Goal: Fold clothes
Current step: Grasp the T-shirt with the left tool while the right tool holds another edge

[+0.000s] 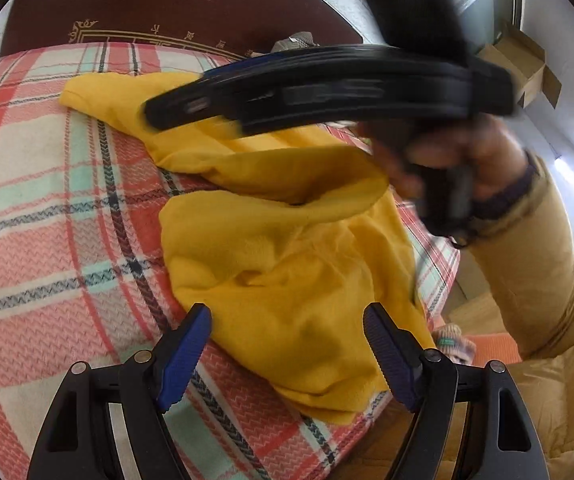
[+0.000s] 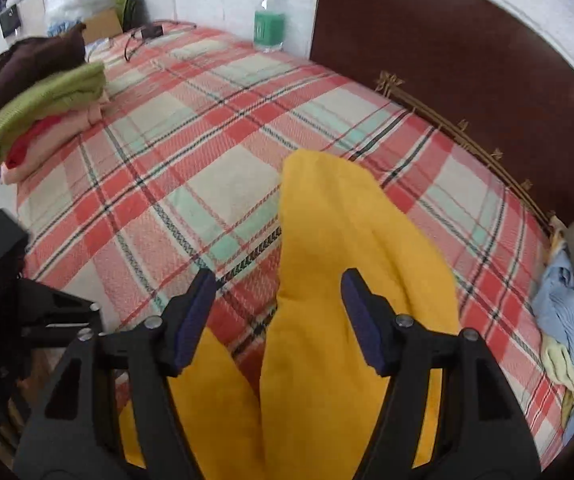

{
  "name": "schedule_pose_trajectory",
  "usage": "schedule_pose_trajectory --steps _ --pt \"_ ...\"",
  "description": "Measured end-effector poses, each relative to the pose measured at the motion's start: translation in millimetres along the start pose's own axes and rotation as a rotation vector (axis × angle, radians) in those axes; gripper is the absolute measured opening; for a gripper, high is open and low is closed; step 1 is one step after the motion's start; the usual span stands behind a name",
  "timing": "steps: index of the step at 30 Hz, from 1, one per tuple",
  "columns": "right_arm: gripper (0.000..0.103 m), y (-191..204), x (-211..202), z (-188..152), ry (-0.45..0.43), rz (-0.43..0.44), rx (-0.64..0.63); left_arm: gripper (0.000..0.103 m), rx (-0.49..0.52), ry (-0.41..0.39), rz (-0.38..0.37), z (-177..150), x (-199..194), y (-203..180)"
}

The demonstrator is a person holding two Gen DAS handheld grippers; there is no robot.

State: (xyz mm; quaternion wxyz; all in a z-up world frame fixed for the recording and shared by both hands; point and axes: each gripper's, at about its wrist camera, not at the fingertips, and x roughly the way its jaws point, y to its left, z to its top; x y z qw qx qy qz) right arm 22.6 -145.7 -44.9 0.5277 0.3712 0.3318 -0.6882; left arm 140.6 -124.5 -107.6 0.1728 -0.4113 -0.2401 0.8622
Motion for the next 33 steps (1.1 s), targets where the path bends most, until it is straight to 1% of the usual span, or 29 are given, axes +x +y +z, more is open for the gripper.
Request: schedule_pose_trajectory --steps 2,4,5,6,7,8,9,10,12,13,15,17,18,19,21,24,26,28,29,30,31,32,33 --pt "0.066 -2.5 31.0 7.3 0.059 -0.005 -0.006 0.08 -0.008 -0.003 0.004 -5.6 -3.8 2.5" --pt "0.066 -8.7 51.1 7.9 0.093 -0.047 -0.004 0.08 -0.021 -0.008 0.001 -9.9 -7.1 6.7" --pt "0.06 -12.2 59.6 7.7 0.108 -0.068 0.0 0.08 -0.029 -0.011 -0.003 -11.9 -8.6 8.7" --pt "0.045 -15.9 64.6 7.3 0.112 -0.071 0.008 0.08 -0.035 -0.015 -0.008 -13.3 -10.3 10.8" --pt "0.037 -20.1 65.3 7.3 0.102 -0.063 0.022 0.08 -0.042 -0.018 -0.014 -14.7 -12.0 13.1" --pt "0.012 -25.6 63.0 7.3 0.089 -0.05 0.043 0.08 -0.045 -0.021 -0.019 -15.5 -13.4 14.8" --pt "0.01 -31.5 59.9 7.7 0.081 -0.03 0.068 0.081 -0.045 -0.022 -0.02 -15.8 -14.0 15.7" --pt "0.01 -38.6 54.0 8.2 0.063 0.005 0.102 0.081 -0.045 -0.022 -0.022 -16.0 -14.6 16.4" --pt "0.01 -56.0 34.0 9.4 -0.004 0.112 0.191 0.081 -0.041 -0.024 -0.018 -15.2 -17.6 21.2" --pt "0.01 -66.4 20.8 9.7 -0.056 0.173 0.245 0.081 -0.04 -0.026 -0.012 -14.3 -17.9 22.4" --pt "0.01 -92.3 -9.5 6.8 -0.187 0.31 0.376 0.081 -0.044 -0.035 -0.004 -11.9 -19.6 26.3" --pt "0.01 -121.2 -38.5 2.3 -0.327 0.418 0.484 0.082 -0.048 -0.041 0.008 -9.3 -20.8 30.6" --pt "0.01 -134.3 -50.3 0.8 -0.389 0.462 0.533 0.082 -0.051 -0.043 0.016 -8.0 -21.0 32.9" --pt "0.01 -145.7 -57.0 -0.2 -0.432 0.482 0.569 0.082 -0.051 -0.045 0.024 -6.5 -21.0 34.4" --pt "0.01 -167.0 -63.8 -2.3 -0.489 0.483 0.624 0.082 -0.052 -0.047 0.042 -3.4 -21.0 37.2" --pt "0.01 -192.0 -50.1 -7.1 -0.475 0.421 0.697 0.082 -0.049 -0.047 0.058 -0.7 -20.5 38.4" --pt "0.012 -205.1 -32.3 -10.7 -0.424 0.367 0.735 0.082 -0.049 -0.043 0.064 -0.4 -19.0 37.5" --pt "0.015 -212.2 -8.7 -13.9 -0.324 0.294 0.738 0.082 -0.049 -0.035 0.073 3.7 -13.9 34.4" --pt "0.022 -212.9 0.7 -16.0 -0.269 0.24 0.734 0.082 -0.047 -0.03 0.075 5.7 -12.6 34.4" --pt "0.036 -213.2 8.5 -18.8 -0.218 0.189 0.729 0.082 -0.045 -0.025 0.077 7.6 -11.5 34.6" --pt "0.045 -212.7 14.4 -21.6 -0.177 0.143 0.724 0.082 -0.045 -0.022 0.077 9.0 -10.9 33.4" --pt "0.055 -209.8 14.7 -23.6 -0.159 0.11 0.714 0.082 -0.044 -0.02 0.077 10.4 -10.4 32.0" --pt "0.055 -205.5 11.1 -24.5 -0.157 0.087 0.693 0.082 -0.045 -0.019 0.077 11.5 -8.9 31.4"
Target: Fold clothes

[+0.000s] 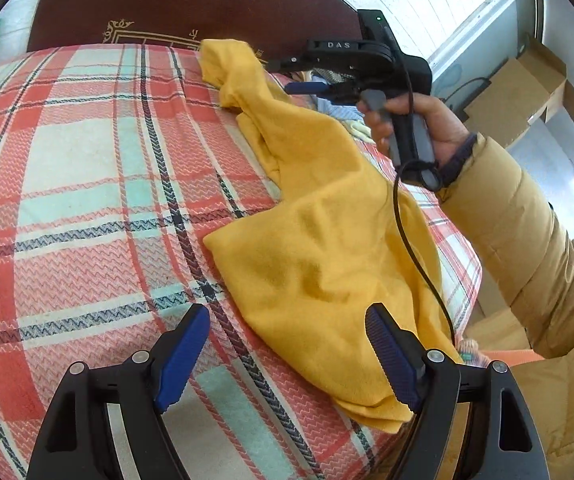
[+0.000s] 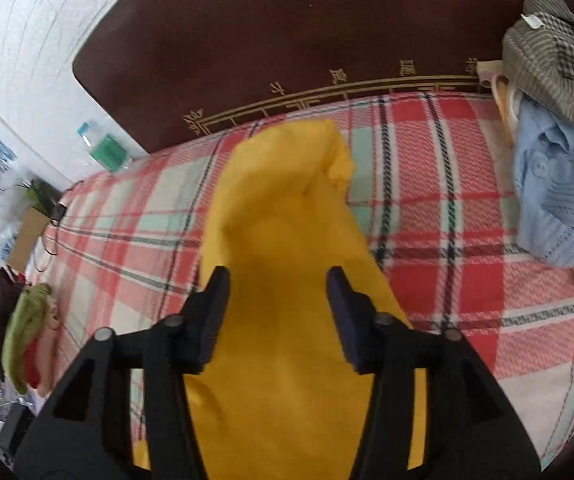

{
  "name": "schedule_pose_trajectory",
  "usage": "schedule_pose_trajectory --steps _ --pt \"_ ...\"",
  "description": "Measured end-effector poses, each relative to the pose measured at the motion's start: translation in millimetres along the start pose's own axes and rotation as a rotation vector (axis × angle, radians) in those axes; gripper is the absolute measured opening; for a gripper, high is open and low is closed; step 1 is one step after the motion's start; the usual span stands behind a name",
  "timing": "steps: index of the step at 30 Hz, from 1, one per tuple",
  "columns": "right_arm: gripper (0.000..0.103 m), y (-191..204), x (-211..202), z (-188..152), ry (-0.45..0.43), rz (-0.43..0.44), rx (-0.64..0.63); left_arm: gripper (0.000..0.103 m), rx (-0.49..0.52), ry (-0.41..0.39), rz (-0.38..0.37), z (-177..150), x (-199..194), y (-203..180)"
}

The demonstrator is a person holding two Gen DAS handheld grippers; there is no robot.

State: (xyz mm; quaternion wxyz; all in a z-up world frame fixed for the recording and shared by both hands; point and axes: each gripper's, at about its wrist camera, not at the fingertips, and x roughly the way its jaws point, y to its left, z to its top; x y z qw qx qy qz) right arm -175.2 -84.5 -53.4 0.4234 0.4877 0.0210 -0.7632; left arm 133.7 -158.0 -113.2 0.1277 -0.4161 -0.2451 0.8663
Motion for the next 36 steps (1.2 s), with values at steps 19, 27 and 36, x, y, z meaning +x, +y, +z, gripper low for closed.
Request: schedule_pose_trajectory --steps 19,27,36 --pt "0.008 74.9 4.8 -78.1 0.149 0.009 -0.406 0.021 0.055 0.003 -0.075 15.8 18.1 -14.0" --pt "0.007 153.8 -44.0 -54.8 -0.032 0.399 -0.394 0.027 0.028 -0.184 -0.249 12.6 -67.5 -6.8" --pt "0.027 235.2 55.0 -112.4 0.236 0.544 -0.413 0.046 -0.101 -0.176 -0.033 -33.6 -117.5 47.0"
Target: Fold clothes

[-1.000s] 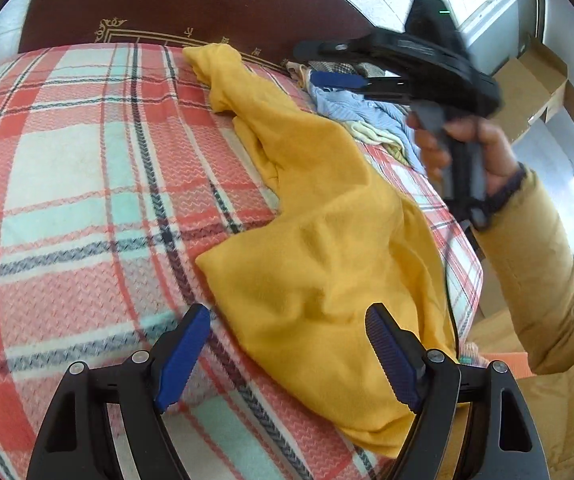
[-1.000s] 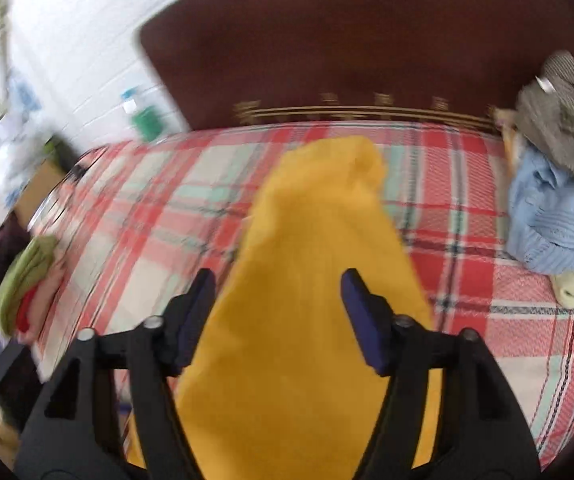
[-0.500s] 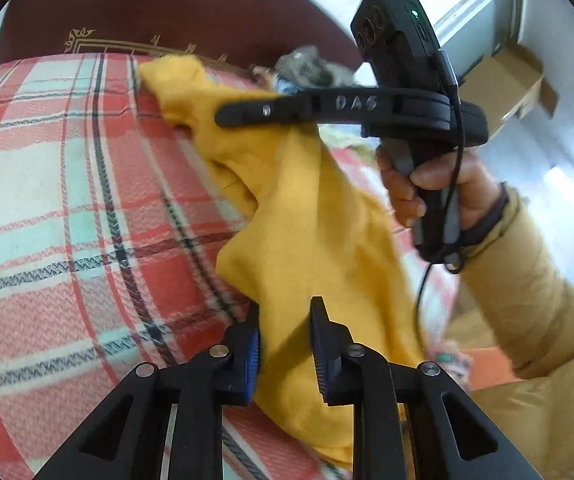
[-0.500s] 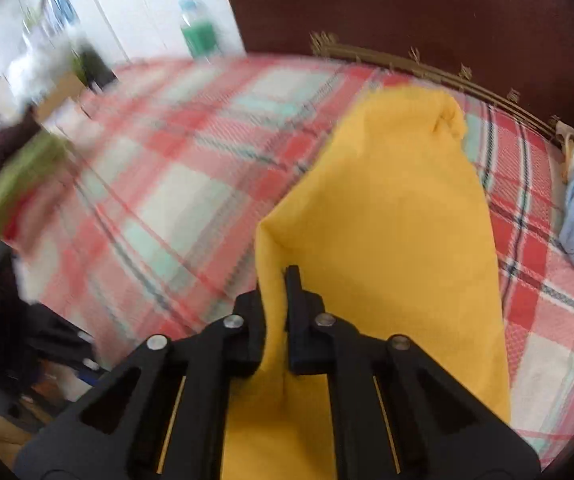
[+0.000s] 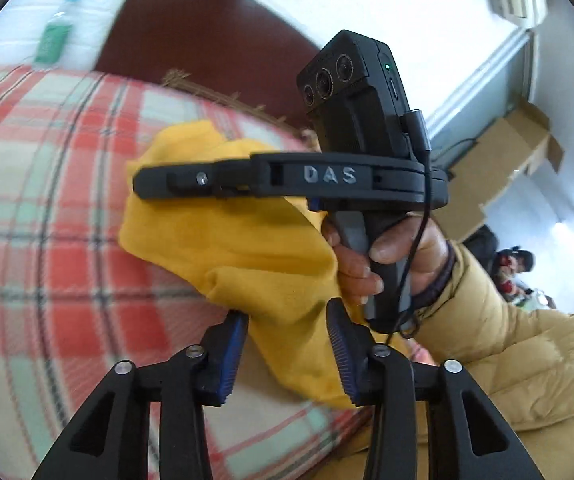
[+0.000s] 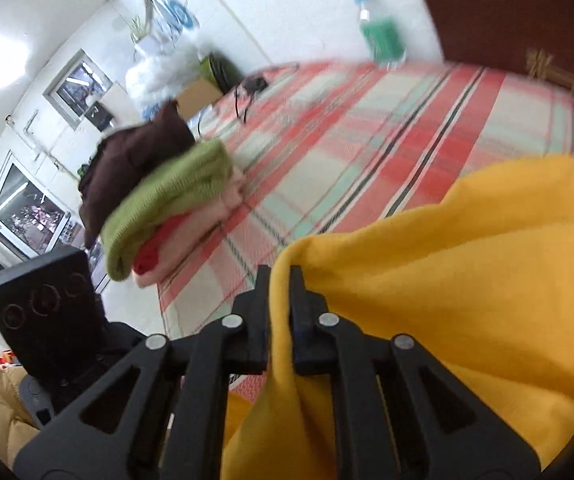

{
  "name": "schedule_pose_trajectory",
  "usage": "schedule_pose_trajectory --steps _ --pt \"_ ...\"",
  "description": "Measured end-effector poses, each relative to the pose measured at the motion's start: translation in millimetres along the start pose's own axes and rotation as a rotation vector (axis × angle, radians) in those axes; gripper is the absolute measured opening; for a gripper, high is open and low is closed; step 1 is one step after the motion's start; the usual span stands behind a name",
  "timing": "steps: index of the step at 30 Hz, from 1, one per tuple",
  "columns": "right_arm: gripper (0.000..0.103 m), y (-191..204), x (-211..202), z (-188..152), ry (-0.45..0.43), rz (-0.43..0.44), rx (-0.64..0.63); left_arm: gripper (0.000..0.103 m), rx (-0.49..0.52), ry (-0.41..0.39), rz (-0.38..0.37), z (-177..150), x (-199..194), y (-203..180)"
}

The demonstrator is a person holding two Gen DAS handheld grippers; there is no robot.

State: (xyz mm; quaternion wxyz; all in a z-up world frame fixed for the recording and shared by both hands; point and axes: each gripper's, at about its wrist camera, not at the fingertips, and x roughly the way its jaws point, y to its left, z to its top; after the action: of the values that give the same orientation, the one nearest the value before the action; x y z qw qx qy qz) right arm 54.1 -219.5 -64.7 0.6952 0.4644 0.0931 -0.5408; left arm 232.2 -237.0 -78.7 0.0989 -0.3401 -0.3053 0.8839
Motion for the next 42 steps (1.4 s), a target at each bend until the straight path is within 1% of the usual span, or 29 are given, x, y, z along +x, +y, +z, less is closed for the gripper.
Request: schedule_pose_trajectory --steps 1,2,3,4,5,6,8,9,10,12,14,16,17,19,21,22,23,24,25,26,28,31,34,35,37,38,40,41,42 --pt "0.034 0.4 8.3 -4.7 0.03 0.005 0.006 0.051 -0.013 0.008 0.015 -3.2 1.0 2.4" --pt "0.045 2.2 11.4 -8.9 0.047 0.002 0.003 0.053 -0.023 0.012 0.03 -5.4 0.8 5.3" --pt "0.052 5.9 7.6 -12.3 0.045 -0.01 -0.012 0.058 -0.016 0.007 0.042 -4.1 0.8 5.2" --pt "0.055 8.9 -0.9 -15.9 0.034 -0.027 -0.029 0.062 -0.007 0.001 0.054 -2.4 0.9 4.9" --pt "0.057 10.5 -15.8 -19.3 0.005 -0.044 -0.041 0.064 0.002 -0.005 0.066 -0.8 0.9 4.5" --pt "0.057 11.5 -31.4 -21.8 -0.032 -0.051 -0.046 0.067 0.017 -0.021 0.059 2.5 -1.9 2.1" --pt "0.057 10.3 -74.9 -30.7 -0.136 -0.076 -0.041 0.073 0.057 -0.066 0.038 10.9 -10.1 -5.6" --pt "0.061 6.2 -99.8 -36.0 -0.199 -0.098 -0.03 0.079 0.076 -0.078 0.039 15.7 -9.0 -9.1" --pt "0.065 -0.3 -125.2 -42.8 -0.264 -0.133 -0.009 0.081 0.093 -0.087 0.043 20.5 -7.1 -12.4" --pt "0.073 -21.0 -175.2 -61.1 -0.387 -0.227 0.065 0.081 0.129 -0.106 0.049 30.0 -3.4 -19.1" --pt "0.076 -51.3 -207.8 -82.0 -0.439 -0.28 0.182 0.081 0.152 -0.118 0.055 43.3 6.5 -23.7" --pt "0.076 -81.7 -221.7 -103.0 -0.442 -0.325 0.298 0.082 0.156 -0.098 0.049 50.5 21.7 -28.2" --pt "0.076 -95.0 -224.5 -112.6 -0.44 -0.326 0.348 0.082 0.156 -0.082 0.057 54.5 32.9 -29.6" --pt "0.076 -116.9 -218.9 -129.4 -0.427 -0.271 0.429 0.082 0.157 -0.042 0.071 62.1 56.4 -30.3" --pt "0.076 -131.3 -207.7 -138.7 -0.418 -0.196 0.482 0.082 0.147 0.005 0.074 66.4 80.5 -27.5" --pt "0.076 -134.3 -202.0 -139.1 -0.412 -0.181 0.488 0.082 0.139 0.027 0.069 67.5 89.7 -25.8" --pt "0.073 -134.7 -196.8 -138.5 -0.408 -0.163 0.483 0.082 0.128 0.047 0.071 68.1 98.5 -23.5" --pt "0.053 -133.1 -191.8 -136.8 -0.409 -0.139 0.475 0.082 0.118 0.068 0.075 66.1 105.0 -21.0" --pt "0.039 -130.4 -186.7 -134.3 -0.409 -0.116 0.461 0.082 0.108 0.088 0.079 63.8 111.3 -18.5" --pt "0.017 -124.5 -181.6 -130.7 -0.404 -0.112 0.435 0.082 0.09 0.109 0.085 59.1 115.8 -15.0" --pt "0.014 -102.7 -175.4 -124.3 -0.393 -0.157 0.357 0.082 0.072 0.127 0.076 50.3 116.5 -12.7" --pt "0.014 -62.2 -168.4 -118.6 -0.379 -0.211 0.217 0.082 0.055 0.112 0.048 38.2 100.6 -14.0" --pt "0.014 -15.4 -147.1 -119.9 -0.332 -0.207 0.07 0.082 0.031 0.089 0.021 31.2 82.4 -14.0" --pt "0.014 -1.9 -135.6 -123.2 -0.302 -0.2 0.027 0.082 0.023 0.077 0.007 31.0 75.9 -14.3" --pt "0.012 19.6 -108.4 -131.5 -0.228 -0.194 -0.045 0.086 0.025 0.049 -0.016 31.3 63.6 -18.4" --pt "0.012 25.9 -92.8 -135.4 -0.184 -0.193 -0.07 0.086 0.036 0.033 -0.023 31.7 57.8 -22.4" --pt "0.013 28.4 -67.5 -144.2 -0.116 -0.174 -0.077 0.086 0.059 0.026 -0.01 34.0 54.6 -27.6" --pt "0.017 27.3 -61.3 -148.9 -0.098 -0.175 -0.075 0.086 0.069 0.034 0.005 34.1 57.4 -29.7" --pt "0.022 26.6 -59.1 -151.9 -0.089 -0.173 -0.075 0.086 0.078 0.043 0.02 34.1 60.6 -31.7"
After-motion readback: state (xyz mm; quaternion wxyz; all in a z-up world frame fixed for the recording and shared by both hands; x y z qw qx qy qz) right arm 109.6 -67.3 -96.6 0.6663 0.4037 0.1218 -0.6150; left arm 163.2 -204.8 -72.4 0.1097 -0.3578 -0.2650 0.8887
